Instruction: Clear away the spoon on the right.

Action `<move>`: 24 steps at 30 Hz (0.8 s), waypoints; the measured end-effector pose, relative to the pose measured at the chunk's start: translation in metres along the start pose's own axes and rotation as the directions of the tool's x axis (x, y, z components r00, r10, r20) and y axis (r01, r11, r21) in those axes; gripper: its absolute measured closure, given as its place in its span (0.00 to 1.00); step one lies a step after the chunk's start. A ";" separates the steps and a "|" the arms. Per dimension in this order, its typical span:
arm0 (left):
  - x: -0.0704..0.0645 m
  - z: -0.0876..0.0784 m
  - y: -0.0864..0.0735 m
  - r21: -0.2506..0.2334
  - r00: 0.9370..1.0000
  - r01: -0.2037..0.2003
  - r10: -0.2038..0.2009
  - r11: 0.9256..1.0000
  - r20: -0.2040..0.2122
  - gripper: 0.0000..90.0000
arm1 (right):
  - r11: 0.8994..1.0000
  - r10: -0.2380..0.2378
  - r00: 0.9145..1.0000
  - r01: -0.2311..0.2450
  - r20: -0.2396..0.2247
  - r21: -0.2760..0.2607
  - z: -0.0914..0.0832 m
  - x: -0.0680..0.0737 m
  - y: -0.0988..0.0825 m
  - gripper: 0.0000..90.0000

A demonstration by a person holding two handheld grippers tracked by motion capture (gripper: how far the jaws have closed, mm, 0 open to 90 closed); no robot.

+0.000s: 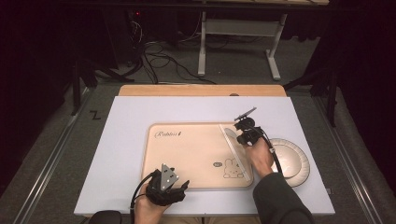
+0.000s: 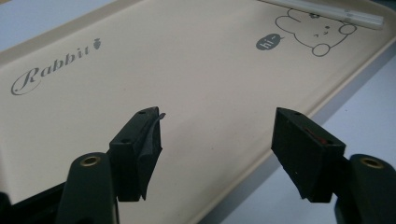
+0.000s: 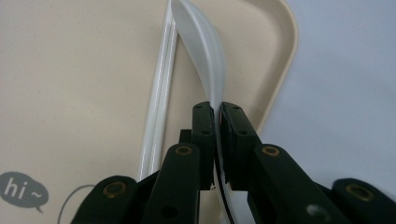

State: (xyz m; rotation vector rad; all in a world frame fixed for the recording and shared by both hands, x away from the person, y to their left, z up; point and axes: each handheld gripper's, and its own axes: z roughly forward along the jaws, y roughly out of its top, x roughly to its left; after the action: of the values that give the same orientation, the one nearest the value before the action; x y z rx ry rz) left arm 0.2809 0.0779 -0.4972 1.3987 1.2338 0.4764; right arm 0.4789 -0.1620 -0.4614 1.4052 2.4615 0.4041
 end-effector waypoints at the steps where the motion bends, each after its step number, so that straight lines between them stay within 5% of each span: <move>1: 0.001 -0.001 0.000 0.002 1.000 -0.004 0.004 1.000 -0.005 0.37 | 1.000 0.002 1.000 -0.002 -0.003 0.001 0.002 0.000 0.001 0.95; 14: 0.002 -0.006 -0.001 -0.008 1.000 0.005 -0.005 1.000 -0.020 0.37 | 1.000 0.013 1.000 -0.013 0.003 0.018 0.011 -0.003 0.006 0.86; 24: 0.001 -0.005 -0.001 -0.009 1.000 0.006 -0.006 1.000 -0.015 0.37 | 0.998 -0.035 0.999 0.034 0.020 0.048 0.014 0.001 0.004 0.79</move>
State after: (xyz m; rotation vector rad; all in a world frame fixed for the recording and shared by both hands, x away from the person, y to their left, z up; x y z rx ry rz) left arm 0.2767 0.0811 -0.4975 1.3860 1.2469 0.4884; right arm 0.4866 -0.1575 -0.4731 1.3762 2.4907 0.3245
